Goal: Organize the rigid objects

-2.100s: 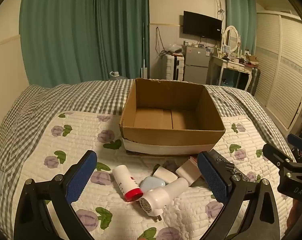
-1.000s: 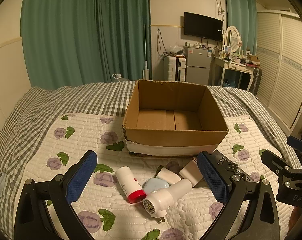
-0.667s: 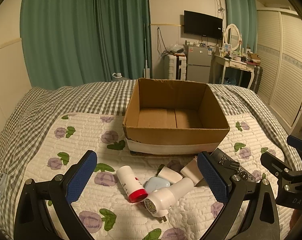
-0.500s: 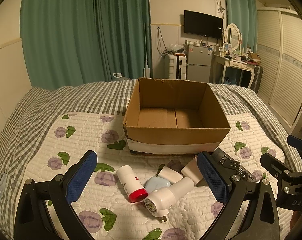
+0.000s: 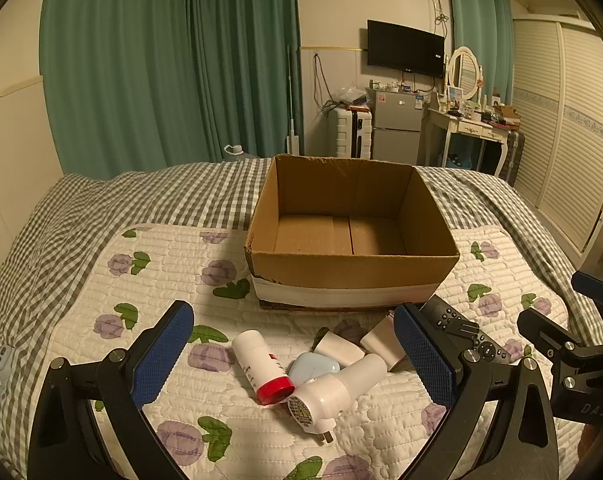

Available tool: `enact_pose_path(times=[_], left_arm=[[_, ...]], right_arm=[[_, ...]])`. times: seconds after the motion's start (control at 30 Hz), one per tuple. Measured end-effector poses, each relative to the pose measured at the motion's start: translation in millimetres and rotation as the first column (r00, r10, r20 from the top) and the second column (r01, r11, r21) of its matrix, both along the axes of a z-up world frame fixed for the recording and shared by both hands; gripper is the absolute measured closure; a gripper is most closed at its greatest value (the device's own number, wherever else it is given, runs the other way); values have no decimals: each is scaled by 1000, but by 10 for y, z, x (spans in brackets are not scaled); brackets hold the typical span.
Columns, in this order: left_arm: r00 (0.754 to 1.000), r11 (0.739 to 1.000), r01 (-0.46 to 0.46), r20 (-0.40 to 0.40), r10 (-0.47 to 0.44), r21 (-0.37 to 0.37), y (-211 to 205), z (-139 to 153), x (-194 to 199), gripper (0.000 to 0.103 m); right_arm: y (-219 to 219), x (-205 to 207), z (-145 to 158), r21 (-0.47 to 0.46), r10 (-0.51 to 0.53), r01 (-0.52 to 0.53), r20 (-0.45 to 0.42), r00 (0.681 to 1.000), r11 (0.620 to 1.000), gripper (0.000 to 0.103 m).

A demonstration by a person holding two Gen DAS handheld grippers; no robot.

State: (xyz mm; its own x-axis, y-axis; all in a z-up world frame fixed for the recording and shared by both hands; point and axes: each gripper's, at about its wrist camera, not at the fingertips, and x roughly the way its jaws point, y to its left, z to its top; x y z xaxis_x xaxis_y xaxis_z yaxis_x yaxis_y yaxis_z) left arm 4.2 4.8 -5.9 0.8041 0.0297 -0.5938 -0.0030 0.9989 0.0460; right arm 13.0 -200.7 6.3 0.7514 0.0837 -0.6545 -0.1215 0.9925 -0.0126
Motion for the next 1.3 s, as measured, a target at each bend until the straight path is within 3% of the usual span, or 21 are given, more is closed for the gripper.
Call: enact_pose_path(times=[0.53,0.8,1.2,1.3], left_arm=[[1000,999,29,-1,-29,-17,-64,-16,-26,1],[998,999,41,-45,-42,-32,-111,-147,32,2],[976,996,80,-201,-84,-28,-302,-665,196,3],[971,995,96,-217,-99,-25,-352,-718,198,3]], right_arm=[[-47,17,-11,-6,12,-12,-20,1000,1000,0],[-318,160,-233,-35,-47,43,-128,991,998,0],[-357,439,-927,-73,-7,-19,-343,939,997,30],[-324,496,-1031,-75,21,-53,-372,928,996,32]])
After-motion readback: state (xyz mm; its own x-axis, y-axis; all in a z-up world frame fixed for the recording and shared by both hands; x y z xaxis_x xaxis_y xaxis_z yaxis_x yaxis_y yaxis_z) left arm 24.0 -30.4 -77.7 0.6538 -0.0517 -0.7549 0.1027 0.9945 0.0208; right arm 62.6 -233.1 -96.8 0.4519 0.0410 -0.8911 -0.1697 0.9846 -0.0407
